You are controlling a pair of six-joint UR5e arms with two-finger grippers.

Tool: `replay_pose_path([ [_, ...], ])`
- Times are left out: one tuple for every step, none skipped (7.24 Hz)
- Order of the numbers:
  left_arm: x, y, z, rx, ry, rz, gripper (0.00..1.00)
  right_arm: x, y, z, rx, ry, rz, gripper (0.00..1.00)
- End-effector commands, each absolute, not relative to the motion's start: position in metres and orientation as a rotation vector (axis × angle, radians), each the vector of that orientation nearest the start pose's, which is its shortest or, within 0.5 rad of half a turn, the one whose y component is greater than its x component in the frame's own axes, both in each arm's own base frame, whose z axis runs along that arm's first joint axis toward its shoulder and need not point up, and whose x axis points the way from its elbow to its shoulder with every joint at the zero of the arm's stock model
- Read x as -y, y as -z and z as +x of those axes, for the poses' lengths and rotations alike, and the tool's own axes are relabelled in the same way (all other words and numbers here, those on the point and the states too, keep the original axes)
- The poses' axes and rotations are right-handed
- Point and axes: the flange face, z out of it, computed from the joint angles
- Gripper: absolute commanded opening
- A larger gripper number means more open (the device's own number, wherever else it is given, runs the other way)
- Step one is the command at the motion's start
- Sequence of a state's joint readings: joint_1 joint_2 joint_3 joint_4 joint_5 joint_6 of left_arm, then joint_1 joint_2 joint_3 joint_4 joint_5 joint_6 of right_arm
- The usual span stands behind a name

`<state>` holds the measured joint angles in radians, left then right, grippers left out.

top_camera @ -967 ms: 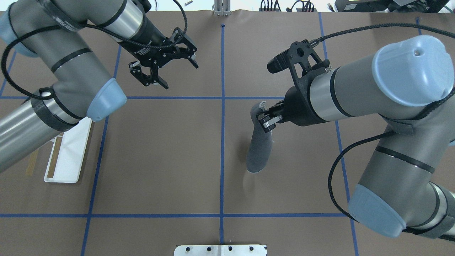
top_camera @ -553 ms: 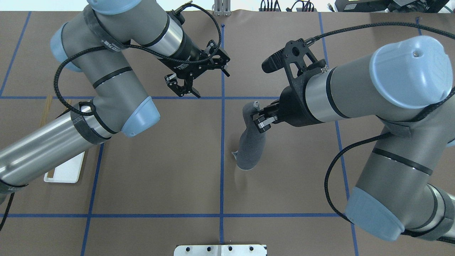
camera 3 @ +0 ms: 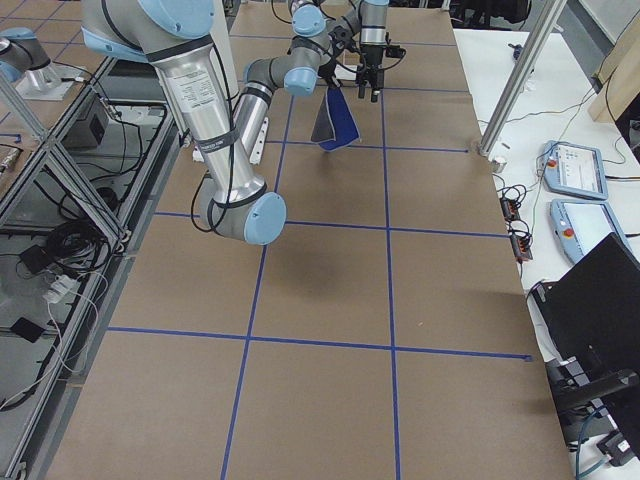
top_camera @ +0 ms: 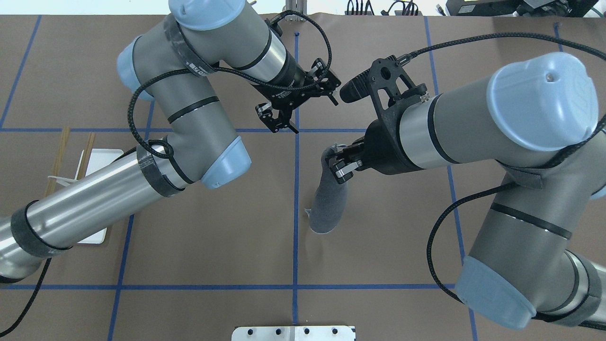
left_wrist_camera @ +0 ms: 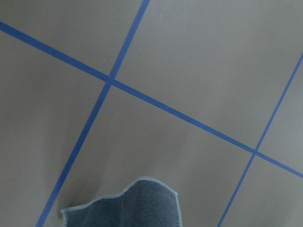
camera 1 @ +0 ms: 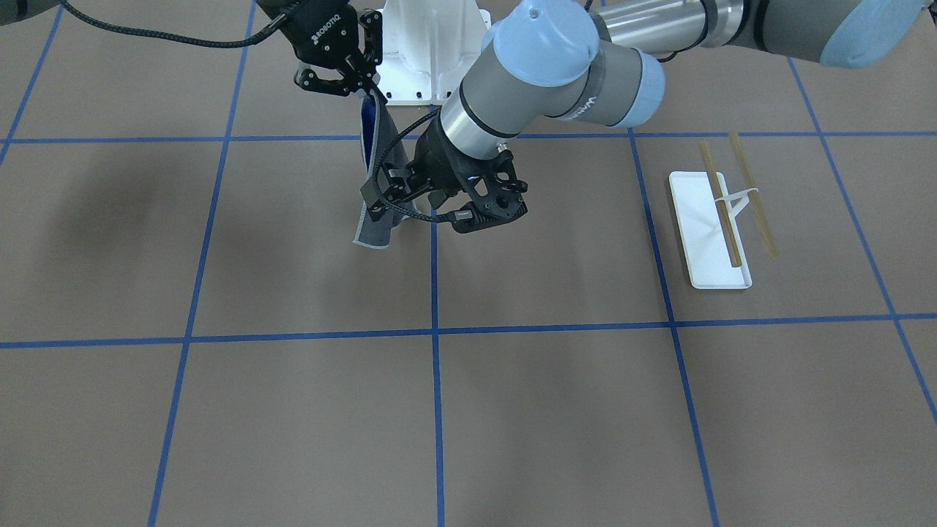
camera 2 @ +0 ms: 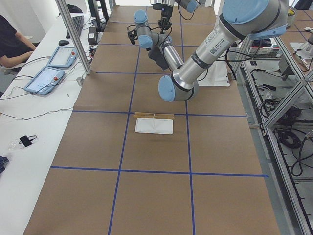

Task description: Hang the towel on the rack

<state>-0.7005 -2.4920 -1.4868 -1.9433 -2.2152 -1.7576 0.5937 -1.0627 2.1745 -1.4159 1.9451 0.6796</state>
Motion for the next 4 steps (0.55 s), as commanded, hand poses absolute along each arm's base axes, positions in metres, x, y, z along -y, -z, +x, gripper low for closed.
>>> replay_pose_path([
  [0.500,-0.059,0.518,-1.263,0.368,-0.231,0.99,0.359,-0.111,-0.360,1.156,0.494,0.618,0.00],
  [0.498,-0.062,0.523,-1.257,0.364,-0.236,0.99,0.359,-0.111,-0.360,1.157,0.494,0.619,0.00],
  [0.496,-0.065,0.529,-1.249,0.362,-0.242,0.99,0.359,-0.111,-0.360,1.156,0.494,0.617,0.00],
  [0.489,-0.066,0.536,-1.244,0.352,-0.251,0.99,0.359,-0.111,-0.360,1.156,0.494,0.617,0.00],
])
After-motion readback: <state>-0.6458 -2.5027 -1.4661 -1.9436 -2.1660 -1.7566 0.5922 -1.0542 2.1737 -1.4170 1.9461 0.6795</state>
